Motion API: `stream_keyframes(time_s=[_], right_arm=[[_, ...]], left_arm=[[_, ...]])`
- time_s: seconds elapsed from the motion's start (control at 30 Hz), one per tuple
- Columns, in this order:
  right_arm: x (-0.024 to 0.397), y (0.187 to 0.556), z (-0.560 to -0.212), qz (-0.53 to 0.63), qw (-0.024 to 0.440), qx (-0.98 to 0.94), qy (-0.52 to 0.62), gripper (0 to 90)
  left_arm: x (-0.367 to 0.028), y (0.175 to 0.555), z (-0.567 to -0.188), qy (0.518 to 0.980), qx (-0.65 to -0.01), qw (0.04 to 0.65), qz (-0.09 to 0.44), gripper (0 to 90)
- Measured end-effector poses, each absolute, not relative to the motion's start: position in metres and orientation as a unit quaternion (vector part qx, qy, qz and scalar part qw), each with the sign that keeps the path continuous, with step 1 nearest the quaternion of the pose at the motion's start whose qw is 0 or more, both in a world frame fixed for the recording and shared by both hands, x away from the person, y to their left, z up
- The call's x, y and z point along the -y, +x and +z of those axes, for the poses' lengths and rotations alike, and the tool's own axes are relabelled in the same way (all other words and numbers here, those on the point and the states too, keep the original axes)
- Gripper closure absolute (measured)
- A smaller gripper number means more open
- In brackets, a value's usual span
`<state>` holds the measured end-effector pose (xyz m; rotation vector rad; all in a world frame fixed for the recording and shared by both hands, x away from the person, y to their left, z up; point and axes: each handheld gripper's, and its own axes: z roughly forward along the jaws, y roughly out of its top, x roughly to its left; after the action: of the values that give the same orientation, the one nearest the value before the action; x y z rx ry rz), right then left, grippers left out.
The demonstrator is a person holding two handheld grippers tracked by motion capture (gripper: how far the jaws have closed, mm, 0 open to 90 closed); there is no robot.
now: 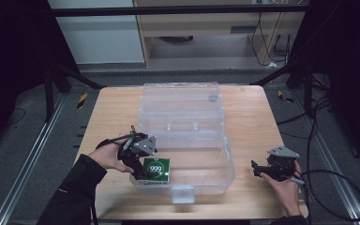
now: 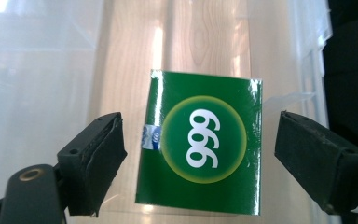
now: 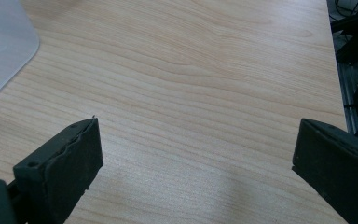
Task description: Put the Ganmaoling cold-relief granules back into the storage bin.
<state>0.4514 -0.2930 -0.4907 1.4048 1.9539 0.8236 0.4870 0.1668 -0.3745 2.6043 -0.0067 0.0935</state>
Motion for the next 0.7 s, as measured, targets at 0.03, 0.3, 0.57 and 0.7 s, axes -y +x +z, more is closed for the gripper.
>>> stream_keyframes(time_s=[0.03,0.3,0.57,0.7], right_arm=[[0.293,0.451,-0.491,0.309,0.295,-0.734,0.528,1.8],[0.293,0.451,-0.489,0.311,0.293,-0.73,0.534,1.9],[0.293,0.45,-0.489,0.313,0.296,-0.729,0.533,2.3],[0.293,0.45,-0.488,0.315,0.294,-0.727,0.535,2.4]], left_arm=[[-0.168,0.486,-0.372,0.963,0.001,0.268,0.036,15.5],[-0.193,0.481,-0.351,0.948,-0.025,0.311,0.063,21.0],[-0.235,0.475,-0.349,0.932,-0.101,0.333,0.101,25.2],[-0.257,0.475,-0.359,0.92,-0.153,0.344,0.113,25.9]])
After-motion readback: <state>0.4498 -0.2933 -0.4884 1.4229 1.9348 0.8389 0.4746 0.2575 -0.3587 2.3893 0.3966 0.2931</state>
